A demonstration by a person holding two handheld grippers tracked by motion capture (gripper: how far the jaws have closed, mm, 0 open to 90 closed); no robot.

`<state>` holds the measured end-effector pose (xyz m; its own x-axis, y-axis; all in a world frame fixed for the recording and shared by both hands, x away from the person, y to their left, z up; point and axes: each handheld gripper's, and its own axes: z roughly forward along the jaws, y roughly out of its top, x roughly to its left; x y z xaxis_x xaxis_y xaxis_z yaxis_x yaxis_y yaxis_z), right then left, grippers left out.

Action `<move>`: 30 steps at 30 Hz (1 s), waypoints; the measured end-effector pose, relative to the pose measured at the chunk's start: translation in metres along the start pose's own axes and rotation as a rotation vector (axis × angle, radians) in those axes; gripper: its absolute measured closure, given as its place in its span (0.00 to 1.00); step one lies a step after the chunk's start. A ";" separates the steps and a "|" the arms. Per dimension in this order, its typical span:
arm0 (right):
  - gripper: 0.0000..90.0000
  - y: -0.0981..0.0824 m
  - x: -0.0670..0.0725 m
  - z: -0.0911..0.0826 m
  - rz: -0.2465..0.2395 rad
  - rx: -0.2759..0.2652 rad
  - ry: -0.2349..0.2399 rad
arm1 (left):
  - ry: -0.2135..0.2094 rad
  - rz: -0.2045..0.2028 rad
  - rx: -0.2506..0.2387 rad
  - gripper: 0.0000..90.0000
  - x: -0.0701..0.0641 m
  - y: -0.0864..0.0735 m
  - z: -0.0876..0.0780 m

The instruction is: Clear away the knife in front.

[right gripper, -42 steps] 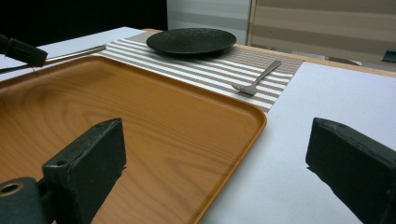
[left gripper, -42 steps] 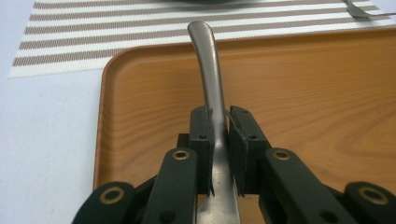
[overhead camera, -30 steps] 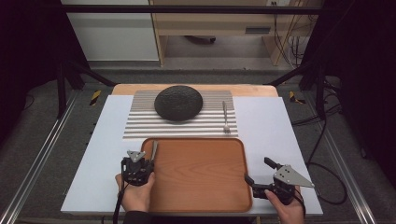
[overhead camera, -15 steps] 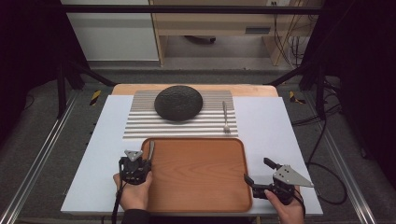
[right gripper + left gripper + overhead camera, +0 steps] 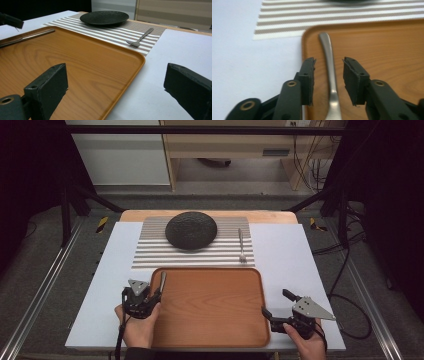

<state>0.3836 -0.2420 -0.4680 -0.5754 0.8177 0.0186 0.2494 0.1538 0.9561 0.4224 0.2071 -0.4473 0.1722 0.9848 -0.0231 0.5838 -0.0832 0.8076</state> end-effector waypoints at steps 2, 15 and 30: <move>0.06 -0.001 -0.001 0.001 0.004 0.003 0.002 | 0.005 0.047 0.001 0.66 0.005 0.002 0.000; 0.06 -0.007 -0.010 0.001 0.010 0.047 -0.101 | -0.079 0.122 -0.136 0.48 0.042 0.017 0.011; 0.07 -0.004 -0.018 -0.008 0.102 0.007 -0.304 | -0.210 0.045 -0.338 0.27 0.081 0.011 0.012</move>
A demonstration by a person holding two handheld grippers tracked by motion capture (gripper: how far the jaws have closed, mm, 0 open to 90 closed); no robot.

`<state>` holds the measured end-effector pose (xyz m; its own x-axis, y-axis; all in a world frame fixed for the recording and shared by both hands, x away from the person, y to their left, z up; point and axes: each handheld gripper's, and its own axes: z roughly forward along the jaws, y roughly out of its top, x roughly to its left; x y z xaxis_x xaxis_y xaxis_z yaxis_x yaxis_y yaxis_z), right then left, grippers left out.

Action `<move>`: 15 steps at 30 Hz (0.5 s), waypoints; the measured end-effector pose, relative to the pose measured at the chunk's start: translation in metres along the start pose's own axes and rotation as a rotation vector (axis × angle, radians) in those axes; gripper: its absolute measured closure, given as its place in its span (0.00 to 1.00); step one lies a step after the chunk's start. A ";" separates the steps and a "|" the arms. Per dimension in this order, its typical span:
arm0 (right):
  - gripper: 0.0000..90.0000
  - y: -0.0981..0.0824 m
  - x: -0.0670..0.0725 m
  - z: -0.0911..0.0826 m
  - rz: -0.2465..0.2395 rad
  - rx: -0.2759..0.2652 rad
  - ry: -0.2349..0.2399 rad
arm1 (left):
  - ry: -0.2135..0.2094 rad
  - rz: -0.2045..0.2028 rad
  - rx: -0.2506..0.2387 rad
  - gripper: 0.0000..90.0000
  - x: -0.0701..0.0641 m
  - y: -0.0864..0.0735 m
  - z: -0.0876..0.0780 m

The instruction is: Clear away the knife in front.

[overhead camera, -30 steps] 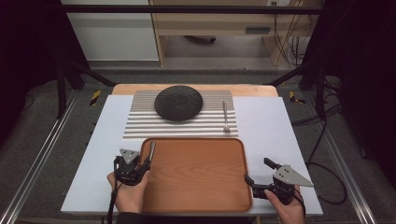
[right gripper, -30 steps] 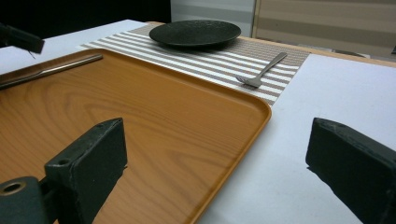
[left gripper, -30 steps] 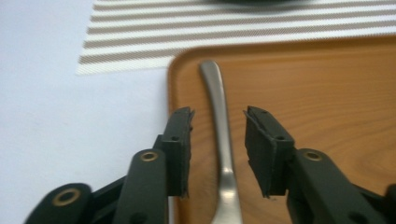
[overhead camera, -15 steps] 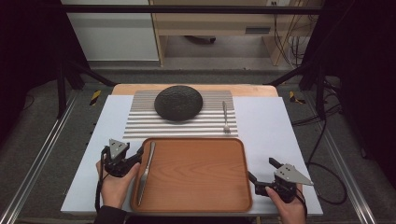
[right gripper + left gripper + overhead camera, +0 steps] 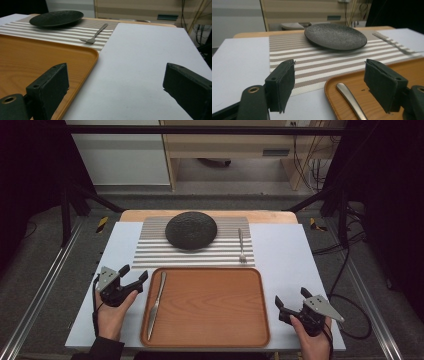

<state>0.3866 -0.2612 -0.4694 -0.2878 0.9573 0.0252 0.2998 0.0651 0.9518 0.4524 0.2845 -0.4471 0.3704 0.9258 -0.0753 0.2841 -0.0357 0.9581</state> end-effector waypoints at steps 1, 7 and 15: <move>0.07 0.000 0.000 0.000 0.002 -0.001 -0.011 | 0.011 0.001 -0.008 0.26 0.001 -0.001 -0.002; 0.08 0.000 0.004 0.001 -0.010 0.019 -0.038 | 0.026 -0.032 -0.020 0.14 0.009 -0.009 -0.014; 0.07 0.001 0.005 0.005 -0.046 0.050 -0.013 | 0.022 -0.005 -0.064 0.08 0.015 -0.011 -0.018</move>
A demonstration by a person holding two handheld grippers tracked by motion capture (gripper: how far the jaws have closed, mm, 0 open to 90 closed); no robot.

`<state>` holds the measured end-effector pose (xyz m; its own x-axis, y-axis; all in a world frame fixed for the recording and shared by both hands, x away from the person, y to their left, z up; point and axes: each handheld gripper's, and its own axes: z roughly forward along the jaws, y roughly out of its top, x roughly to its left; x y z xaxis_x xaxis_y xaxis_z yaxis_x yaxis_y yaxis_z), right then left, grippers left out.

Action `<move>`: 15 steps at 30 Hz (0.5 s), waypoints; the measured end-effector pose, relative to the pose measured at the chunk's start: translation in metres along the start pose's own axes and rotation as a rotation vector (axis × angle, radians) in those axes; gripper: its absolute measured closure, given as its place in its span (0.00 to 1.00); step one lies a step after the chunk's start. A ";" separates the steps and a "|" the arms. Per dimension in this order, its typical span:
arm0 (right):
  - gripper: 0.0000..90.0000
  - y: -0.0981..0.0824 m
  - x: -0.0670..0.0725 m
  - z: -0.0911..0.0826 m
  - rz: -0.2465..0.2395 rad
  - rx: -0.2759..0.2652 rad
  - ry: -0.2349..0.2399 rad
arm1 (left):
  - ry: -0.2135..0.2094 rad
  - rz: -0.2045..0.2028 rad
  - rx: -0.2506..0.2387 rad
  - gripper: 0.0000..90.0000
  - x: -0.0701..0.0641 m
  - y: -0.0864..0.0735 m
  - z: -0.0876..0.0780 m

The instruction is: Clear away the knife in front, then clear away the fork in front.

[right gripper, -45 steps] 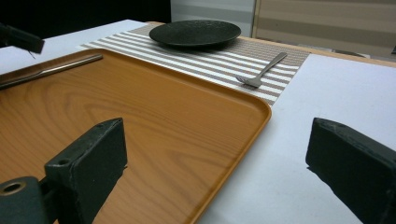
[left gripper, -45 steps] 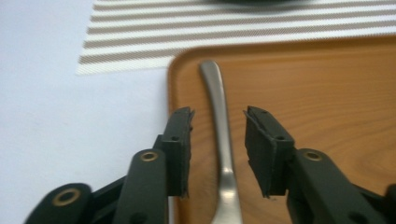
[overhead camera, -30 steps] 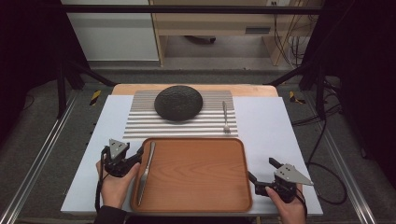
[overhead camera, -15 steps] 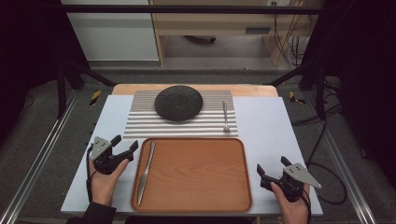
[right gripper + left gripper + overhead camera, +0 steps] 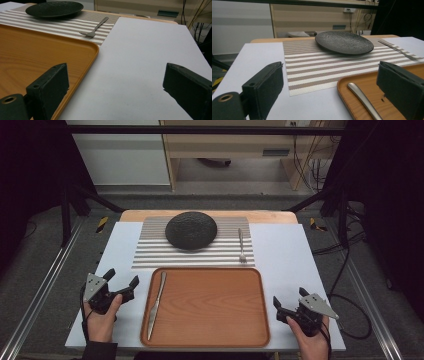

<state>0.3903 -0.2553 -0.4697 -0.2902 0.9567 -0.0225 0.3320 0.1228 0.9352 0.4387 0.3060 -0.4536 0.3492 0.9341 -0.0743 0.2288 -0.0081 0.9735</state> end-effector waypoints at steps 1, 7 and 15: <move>0.07 0.000 0.000 0.000 -0.001 0.002 0.001 | -0.006 -0.007 0.004 0.07 0.001 -0.001 0.001; 0.07 0.002 0.005 -0.001 -0.021 0.012 0.013 | -0.006 -0.007 0.002 0.07 0.001 -0.002 0.001; 0.07 0.003 0.005 -0.004 -0.017 0.018 0.028 | 0.011 0.019 -0.001 0.07 0.003 -0.002 0.002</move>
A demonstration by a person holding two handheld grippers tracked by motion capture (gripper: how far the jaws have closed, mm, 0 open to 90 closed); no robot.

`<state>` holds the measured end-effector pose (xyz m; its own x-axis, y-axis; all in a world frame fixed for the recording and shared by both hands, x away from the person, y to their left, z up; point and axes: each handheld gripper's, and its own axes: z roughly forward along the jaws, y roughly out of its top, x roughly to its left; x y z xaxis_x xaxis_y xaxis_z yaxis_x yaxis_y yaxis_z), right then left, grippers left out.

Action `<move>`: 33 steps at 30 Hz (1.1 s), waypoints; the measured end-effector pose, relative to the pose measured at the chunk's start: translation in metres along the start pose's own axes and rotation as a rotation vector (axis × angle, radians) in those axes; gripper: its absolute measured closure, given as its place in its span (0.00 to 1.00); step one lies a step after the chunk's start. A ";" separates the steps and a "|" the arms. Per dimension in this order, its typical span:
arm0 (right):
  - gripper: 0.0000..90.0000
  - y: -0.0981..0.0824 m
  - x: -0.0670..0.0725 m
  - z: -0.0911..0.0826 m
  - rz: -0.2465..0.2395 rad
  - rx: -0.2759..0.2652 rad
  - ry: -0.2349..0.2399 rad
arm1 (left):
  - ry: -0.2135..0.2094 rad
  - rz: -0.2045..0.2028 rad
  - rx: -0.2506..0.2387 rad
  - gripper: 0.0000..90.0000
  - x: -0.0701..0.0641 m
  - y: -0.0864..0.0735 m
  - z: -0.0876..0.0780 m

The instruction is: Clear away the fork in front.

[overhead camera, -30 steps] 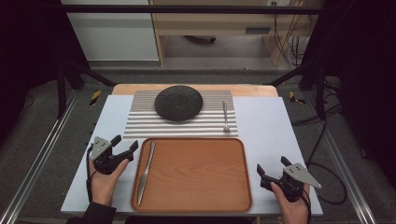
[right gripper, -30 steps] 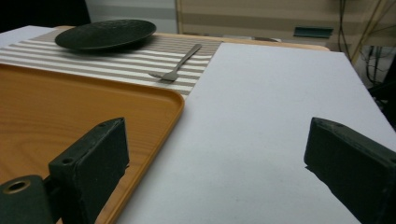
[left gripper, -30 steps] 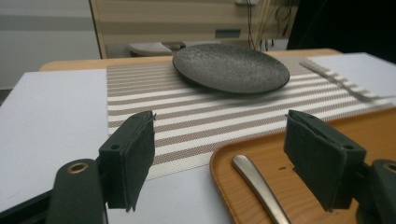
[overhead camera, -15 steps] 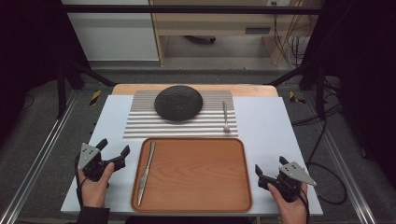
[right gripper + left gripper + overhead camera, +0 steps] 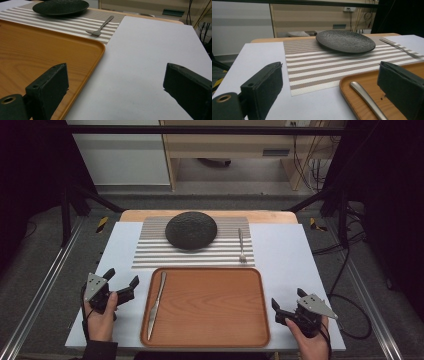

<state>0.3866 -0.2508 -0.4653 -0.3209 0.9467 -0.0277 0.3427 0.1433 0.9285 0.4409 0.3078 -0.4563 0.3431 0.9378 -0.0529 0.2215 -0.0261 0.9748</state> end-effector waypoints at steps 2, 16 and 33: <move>0.07 0.001 0.002 0.000 0.001 -0.004 0.003 | -0.001 -0.003 0.000 0.07 0.001 0.000 0.000; 0.06 0.030 0.007 0.024 -0.034 0.063 0.030 | -0.005 0.003 -0.006 0.07 0.003 -0.001 -0.001; 0.12 0.142 0.010 0.147 -0.047 0.139 0.097 | 0.000 0.002 -0.003 0.07 0.009 -0.002 0.004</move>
<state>0.5619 -0.1789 -0.3878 -0.4208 0.9067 -0.0273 0.4417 0.2311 0.8669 0.4472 0.3154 -0.4594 0.3439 0.9376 -0.0510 0.2185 -0.0271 0.9755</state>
